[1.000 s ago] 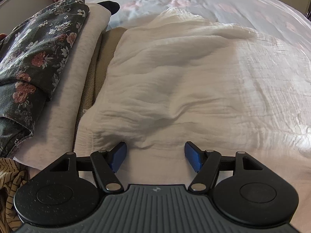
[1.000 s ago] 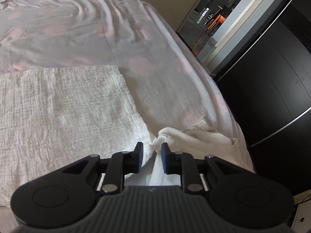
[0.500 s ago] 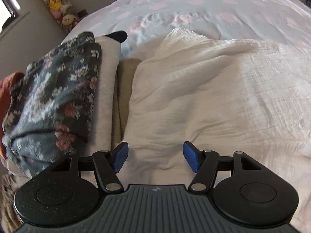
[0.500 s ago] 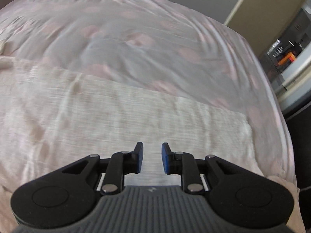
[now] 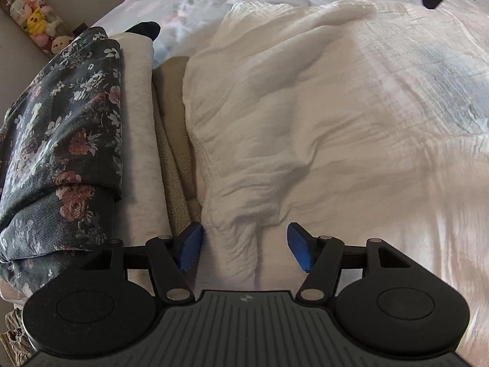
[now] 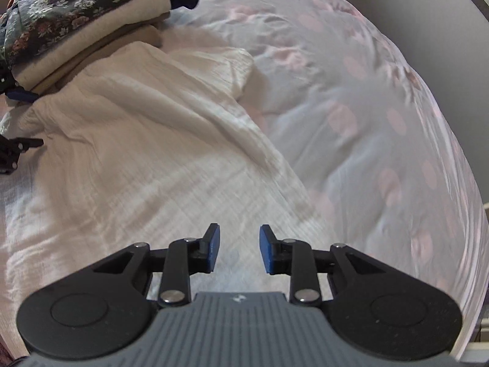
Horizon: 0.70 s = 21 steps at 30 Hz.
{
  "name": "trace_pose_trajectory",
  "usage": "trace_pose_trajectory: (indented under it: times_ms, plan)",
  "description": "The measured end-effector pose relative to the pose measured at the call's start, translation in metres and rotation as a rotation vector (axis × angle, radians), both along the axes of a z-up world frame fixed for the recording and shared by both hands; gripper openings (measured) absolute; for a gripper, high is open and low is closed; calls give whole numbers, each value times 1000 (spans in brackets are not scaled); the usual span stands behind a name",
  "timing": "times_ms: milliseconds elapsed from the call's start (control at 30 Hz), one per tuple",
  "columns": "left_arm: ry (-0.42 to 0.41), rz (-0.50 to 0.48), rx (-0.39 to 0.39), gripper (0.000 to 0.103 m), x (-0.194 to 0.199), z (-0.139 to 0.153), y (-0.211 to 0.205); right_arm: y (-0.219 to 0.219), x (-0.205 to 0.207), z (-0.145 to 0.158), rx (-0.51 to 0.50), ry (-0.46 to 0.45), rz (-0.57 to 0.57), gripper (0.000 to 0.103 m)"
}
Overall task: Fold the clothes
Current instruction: 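Lay the garment edge down with the right tool and open it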
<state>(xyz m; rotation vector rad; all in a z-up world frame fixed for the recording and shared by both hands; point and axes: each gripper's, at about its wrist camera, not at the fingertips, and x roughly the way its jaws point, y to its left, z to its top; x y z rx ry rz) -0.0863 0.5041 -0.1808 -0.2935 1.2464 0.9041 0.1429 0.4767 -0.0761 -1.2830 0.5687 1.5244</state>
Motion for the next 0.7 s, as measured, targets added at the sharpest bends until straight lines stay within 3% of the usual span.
trace_pose_trajectory:
  times_ms: [267,700]
  plan:
    - [-20,-65,-43,60,-7,-4,3,74,-41,-30,-90,-55,284,30]
    - [82,-88,-39,70,15,-25,-1,155,-46,-48,-80,-55,355,30]
